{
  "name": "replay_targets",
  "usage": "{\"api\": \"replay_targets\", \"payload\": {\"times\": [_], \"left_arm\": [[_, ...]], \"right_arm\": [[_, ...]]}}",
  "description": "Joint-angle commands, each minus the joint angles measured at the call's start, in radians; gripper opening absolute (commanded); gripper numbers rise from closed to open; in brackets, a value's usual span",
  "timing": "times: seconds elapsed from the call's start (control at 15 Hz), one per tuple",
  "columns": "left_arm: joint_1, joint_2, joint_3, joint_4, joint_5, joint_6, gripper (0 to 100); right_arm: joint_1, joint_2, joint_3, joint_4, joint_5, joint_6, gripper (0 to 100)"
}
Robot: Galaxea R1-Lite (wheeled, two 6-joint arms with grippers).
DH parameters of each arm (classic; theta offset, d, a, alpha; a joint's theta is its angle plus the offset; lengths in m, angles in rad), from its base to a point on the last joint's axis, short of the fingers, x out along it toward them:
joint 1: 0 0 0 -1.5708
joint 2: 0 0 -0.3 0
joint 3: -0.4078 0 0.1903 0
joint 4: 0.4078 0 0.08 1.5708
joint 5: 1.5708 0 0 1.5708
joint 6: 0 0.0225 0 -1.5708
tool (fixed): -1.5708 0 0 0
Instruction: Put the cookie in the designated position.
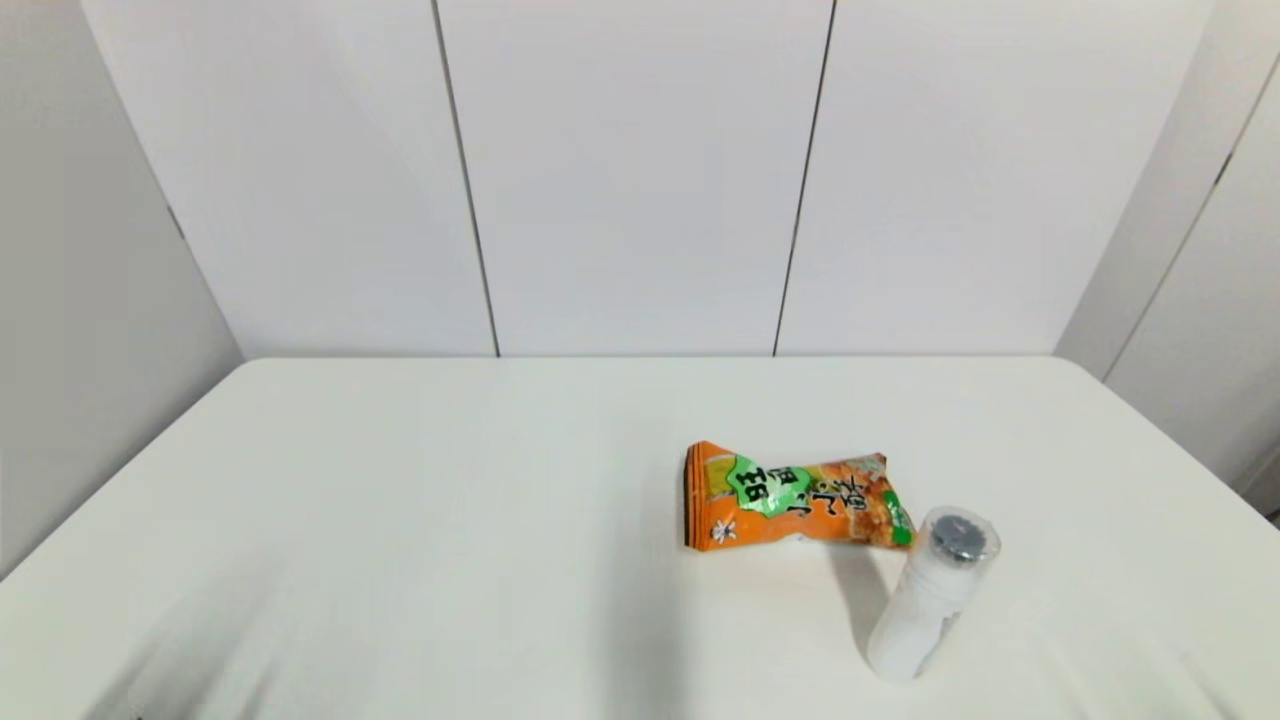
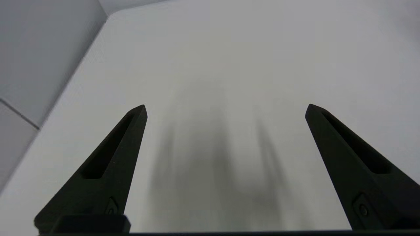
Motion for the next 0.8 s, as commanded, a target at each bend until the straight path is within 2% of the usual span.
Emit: {"api": "replay_targets", "payload": {"times": [0.07, 0.4, 0.8], "left_arm": [[0.012, -0.218, 0.043, 0.078, 0.003, -0.071, 100], [0.012, -0.255, 0.043, 0.081, 0.009, -0.129, 100], [0.012, -0.253, 0.043, 0.081, 0.009, -0.129, 100]], "right_arm": [[0.0, 0.001, 0.009, 0.0, 0.0, 0.0, 100], [0.0, 0.001, 0.009, 0.0, 0.0, 0.0, 100], [0.0, 0.001, 0.009, 0.0, 0.0, 0.0, 100]]}}
